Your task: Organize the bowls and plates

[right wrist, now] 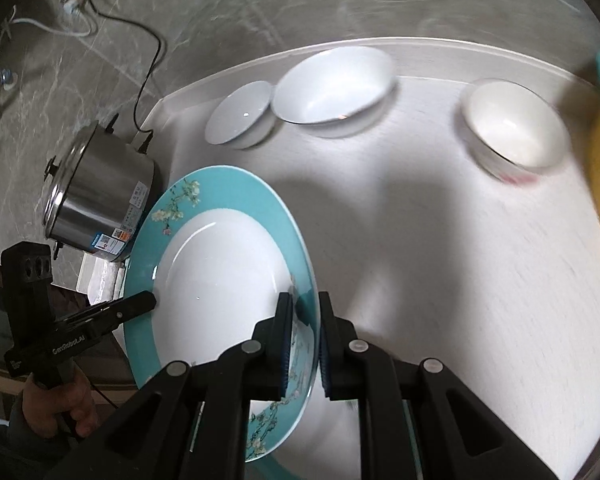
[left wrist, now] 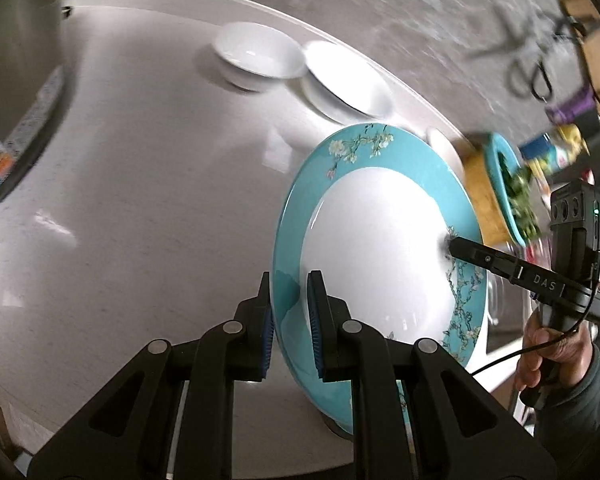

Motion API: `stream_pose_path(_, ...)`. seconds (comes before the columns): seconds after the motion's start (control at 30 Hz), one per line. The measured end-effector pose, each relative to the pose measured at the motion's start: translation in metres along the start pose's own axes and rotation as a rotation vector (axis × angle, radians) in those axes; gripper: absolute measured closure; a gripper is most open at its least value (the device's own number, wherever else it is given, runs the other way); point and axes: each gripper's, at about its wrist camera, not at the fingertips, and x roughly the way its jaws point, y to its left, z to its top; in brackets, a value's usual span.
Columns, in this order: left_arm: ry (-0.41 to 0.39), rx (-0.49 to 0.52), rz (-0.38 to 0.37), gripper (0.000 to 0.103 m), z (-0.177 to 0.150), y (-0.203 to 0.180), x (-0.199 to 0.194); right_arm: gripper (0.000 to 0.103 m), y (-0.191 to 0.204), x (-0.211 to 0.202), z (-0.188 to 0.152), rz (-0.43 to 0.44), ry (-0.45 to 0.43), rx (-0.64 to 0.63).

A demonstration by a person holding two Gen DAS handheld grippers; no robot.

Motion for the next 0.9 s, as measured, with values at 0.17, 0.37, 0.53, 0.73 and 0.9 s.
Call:
stream_pose_path(0.17, 0.042, 0.075, -0.024, 0.09, -0.021, -0.041, 0.003, 0.089, -0.022, -0.024, -0.035, -0.018, -0.018, 0.068)
stream_pose_path(0.37, 0.1, 0.15, -0.036, 0.09, -0.045, -0.075, 0.025, 0.089, -0.052, -0.038, -0.073, -0.033, -0.014, 0.148)
stream_pose_path(0.53, 0.156, 0.179, -0.015, 0.09, -0.07, -0.082, 0.045, 0.089, -0.067, -0.031, -0.097, -0.022, 0.003, 0.196)
stream_pose_path(0.73, 0.188, 0.191, 0.036, 0.089, -0.092, -0.073, 0.07, 0.089, -0.076, -0.007, -0.113, -0.04, 0.04, 0.193)
stream_pose_path(0.9, 0.199, 0.193, 0.055, 0.089, -0.098, -0.064, 0.08, 0.089, -0.078, 0.003, -0.12, -0.052, 0.048, 0.176)
